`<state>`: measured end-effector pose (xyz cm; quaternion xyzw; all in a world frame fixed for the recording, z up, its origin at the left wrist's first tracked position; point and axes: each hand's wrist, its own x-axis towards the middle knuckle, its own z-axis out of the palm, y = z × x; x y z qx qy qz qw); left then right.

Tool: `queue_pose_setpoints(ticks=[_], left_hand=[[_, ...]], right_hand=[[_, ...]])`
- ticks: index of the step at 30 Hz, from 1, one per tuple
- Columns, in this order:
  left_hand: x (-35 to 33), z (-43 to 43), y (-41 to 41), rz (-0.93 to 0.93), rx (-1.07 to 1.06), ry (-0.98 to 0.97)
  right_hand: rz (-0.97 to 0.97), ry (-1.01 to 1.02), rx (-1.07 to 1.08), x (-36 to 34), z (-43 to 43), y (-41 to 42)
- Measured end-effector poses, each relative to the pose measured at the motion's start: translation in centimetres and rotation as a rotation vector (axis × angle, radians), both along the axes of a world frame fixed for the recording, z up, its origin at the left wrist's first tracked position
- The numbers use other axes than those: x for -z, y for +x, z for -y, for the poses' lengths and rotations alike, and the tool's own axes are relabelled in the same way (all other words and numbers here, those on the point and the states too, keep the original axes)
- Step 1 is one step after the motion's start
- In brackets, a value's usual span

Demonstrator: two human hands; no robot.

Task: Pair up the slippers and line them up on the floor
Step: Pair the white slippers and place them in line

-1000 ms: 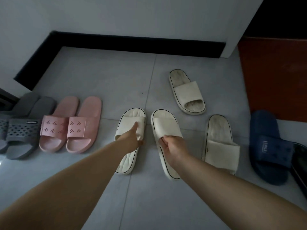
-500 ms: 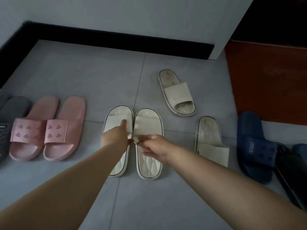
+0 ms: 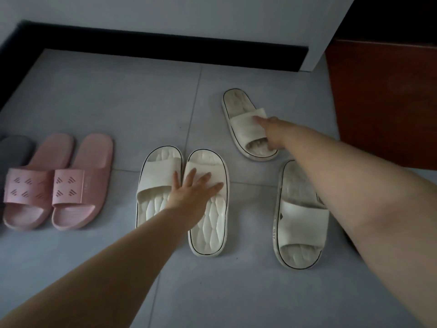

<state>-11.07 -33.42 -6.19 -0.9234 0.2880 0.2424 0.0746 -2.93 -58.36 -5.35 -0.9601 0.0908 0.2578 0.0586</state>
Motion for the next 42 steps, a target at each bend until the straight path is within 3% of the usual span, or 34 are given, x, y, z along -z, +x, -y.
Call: queue_pose_setpoints(ticks=[6, 12, 21, 26, 33, 42], left_hand=[[0.1, -0.4, 0.5, 0.029, -0.045, 0.070], [0.1, -2.0, 0.8, 0.056, -0.055, 0.078], [0.4, -3.8, -0.4, 0.067, -0.045, 0.040], [-0.1, -2.6, 0.0, 0.048, -0.140, -0.071], [-1.2, 2.2, -0.2, -0.020, -0.153, -0.303], [-5.1, 3.9, -3.5, -0.267, 0.157, -0.250]], right_hand=[[-0.010, -0.030, -0.060, -0.1, -1.0, -1.9], [0.239, -0.140, -0.048, -0.2, -2.2, -1.2], [-0.007, -0.051, -0.125, -0.1, -2.2, 0.2], [-0.019, 0.048, -0.148, 0.3, -4.5, -6.1], [-0.018, 0.000, -0.104, 0.1, -7.5, -15.5], [-0.240, 0.102, 0.055, -9.4, -7.8, -28.0]])
